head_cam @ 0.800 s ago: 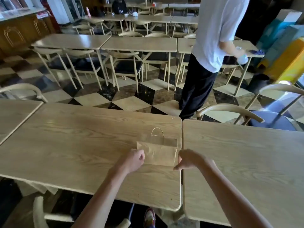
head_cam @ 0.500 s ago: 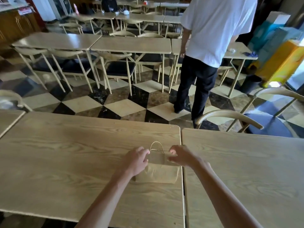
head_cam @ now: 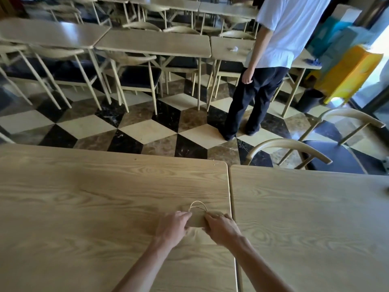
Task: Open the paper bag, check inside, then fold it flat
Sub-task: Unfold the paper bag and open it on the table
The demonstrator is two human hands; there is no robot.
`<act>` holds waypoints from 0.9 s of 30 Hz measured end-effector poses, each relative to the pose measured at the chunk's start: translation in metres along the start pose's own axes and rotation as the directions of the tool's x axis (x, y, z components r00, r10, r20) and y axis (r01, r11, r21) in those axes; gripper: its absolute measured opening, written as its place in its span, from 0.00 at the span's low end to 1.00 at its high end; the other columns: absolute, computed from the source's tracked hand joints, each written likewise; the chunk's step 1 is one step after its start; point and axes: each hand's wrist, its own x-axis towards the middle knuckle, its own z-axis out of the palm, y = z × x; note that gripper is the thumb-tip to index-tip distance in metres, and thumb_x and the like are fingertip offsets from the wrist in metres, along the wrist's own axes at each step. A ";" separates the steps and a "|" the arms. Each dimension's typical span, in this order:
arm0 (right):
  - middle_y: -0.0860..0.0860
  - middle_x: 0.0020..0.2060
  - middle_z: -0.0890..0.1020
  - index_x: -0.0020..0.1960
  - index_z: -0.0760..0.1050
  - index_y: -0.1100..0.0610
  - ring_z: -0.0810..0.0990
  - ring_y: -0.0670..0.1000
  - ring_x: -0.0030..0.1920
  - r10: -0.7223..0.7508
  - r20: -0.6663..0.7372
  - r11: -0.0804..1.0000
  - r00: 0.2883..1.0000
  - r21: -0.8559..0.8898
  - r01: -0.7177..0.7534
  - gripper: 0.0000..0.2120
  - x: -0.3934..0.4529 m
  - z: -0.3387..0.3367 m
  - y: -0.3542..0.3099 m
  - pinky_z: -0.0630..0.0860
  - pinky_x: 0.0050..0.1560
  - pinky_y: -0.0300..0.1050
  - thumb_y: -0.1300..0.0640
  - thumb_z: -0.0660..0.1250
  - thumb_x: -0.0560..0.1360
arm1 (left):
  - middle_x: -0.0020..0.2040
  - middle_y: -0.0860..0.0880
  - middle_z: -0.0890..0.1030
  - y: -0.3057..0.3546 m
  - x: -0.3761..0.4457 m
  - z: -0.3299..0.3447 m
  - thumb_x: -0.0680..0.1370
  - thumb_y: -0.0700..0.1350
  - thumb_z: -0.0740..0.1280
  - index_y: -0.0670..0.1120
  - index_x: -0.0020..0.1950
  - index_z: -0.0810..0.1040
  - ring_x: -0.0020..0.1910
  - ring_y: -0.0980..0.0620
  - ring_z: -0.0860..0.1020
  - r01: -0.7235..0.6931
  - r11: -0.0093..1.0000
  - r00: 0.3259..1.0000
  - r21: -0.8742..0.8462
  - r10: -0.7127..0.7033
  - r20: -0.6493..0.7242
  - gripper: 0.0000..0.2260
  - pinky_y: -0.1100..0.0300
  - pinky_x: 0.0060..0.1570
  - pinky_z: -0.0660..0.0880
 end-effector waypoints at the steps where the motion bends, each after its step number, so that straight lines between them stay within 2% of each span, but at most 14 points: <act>1: 0.46 0.64 0.78 0.60 0.73 0.50 0.75 0.53 0.64 -0.003 -0.026 1.000 1.000 -0.003 0.003 0.16 0.001 0.002 0.001 0.68 0.63 0.50 0.43 0.58 0.77 | 0.61 0.57 0.81 0.000 0.001 0.000 0.71 0.51 0.71 0.53 0.66 0.76 0.59 0.55 0.79 -0.003 1.000 1.000 0.011 0.003 -0.020 0.22 0.57 0.57 0.76; 4: 0.47 0.56 0.82 0.54 0.75 0.50 0.79 0.54 0.57 -0.007 -0.061 1.000 0.998 -0.022 0.006 0.13 0.001 0.005 0.005 0.72 0.57 0.49 0.44 0.59 0.77 | 0.59 0.55 0.83 0.001 0.002 0.001 0.73 0.48 0.69 0.55 0.64 0.78 0.57 0.53 0.81 0.003 0.999 1.000 0.043 -0.002 -0.022 0.19 0.57 0.55 0.77; 7: 0.51 0.51 0.84 0.55 0.77 0.48 0.82 0.58 0.52 0.007 -0.020 0.998 1.000 -0.063 -0.008 0.13 0.003 0.005 0.008 0.77 0.48 0.50 0.43 0.60 0.77 | 0.55 0.53 0.85 0.002 0.002 -0.001 0.75 0.52 0.67 0.58 0.63 0.79 0.53 0.50 0.83 0.054 0.998 0.999 0.043 -0.055 0.002 0.16 0.57 0.52 0.78; 9: 0.54 0.51 0.84 0.55 0.79 0.49 0.82 0.59 0.52 0.015 0.023 0.997 1.000 -0.071 -0.013 0.15 0.004 0.004 0.010 0.77 0.48 0.51 0.42 0.62 0.77 | 0.54 0.52 0.85 0.003 0.003 -0.002 0.75 0.56 0.68 0.57 0.60 0.80 0.52 0.50 0.83 0.063 0.997 0.998 0.036 -0.063 0.025 0.15 0.58 0.51 0.78; 12: 0.55 0.52 0.83 0.53 0.79 0.53 0.82 0.60 0.54 0.018 0.063 0.999 0.998 -0.049 -0.015 0.19 0.003 0.004 0.014 0.77 0.49 0.50 0.39 0.63 0.76 | 0.52 0.51 0.86 0.004 0.002 -0.004 0.74 0.57 0.69 0.56 0.57 0.82 0.50 0.49 0.83 0.067 0.997 0.996 0.032 -0.068 0.060 0.14 0.59 0.49 0.77; 17: 0.54 0.53 0.83 0.54 0.78 0.52 0.82 0.59 0.53 -0.023 0.067 1.000 0.997 -0.016 0.024 0.17 -0.012 0.007 0.023 0.76 0.49 0.50 0.40 0.65 0.76 | 0.50 0.51 0.86 0.018 -0.015 -0.001 0.74 0.54 0.69 0.57 0.56 0.82 0.48 0.50 0.84 0.086 0.996 0.993 0.022 -0.087 0.079 0.12 0.60 0.43 0.76; 21: 0.52 0.53 0.83 0.57 0.75 0.50 0.81 0.57 0.53 -0.039 0.052 0.999 0.998 0.018 0.038 0.16 -0.033 0.011 0.037 0.76 0.48 0.48 0.40 0.64 0.76 | 0.48 0.49 0.87 0.025 -0.035 0.008 0.75 0.53 0.68 0.56 0.56 0.83 0.45 0.51 0.84 0.097 0.995 0.992 -0.014 -0.096 0.082 0.11 0.60 0.43 0.77; 27: 0.53 0.51 0.82 0.54 0.77 0.50 0.81 0.58 0.53 -0.056 0.103 0.998 0.993 0.033 0.053 0.17 -0.066 0.029 0.057 0.74 0.46 0.48 0.38 0.62 0.76 | 0.42 0.49 0.87 0.038 -0.061 0.017 0.74 0.50 0.70 0.52 0.50 0.85 0.42 0.49 0.84 0.100 0.978 0.977 -0.182 -0.062 0.202 0.07 0.58 0.39 0.76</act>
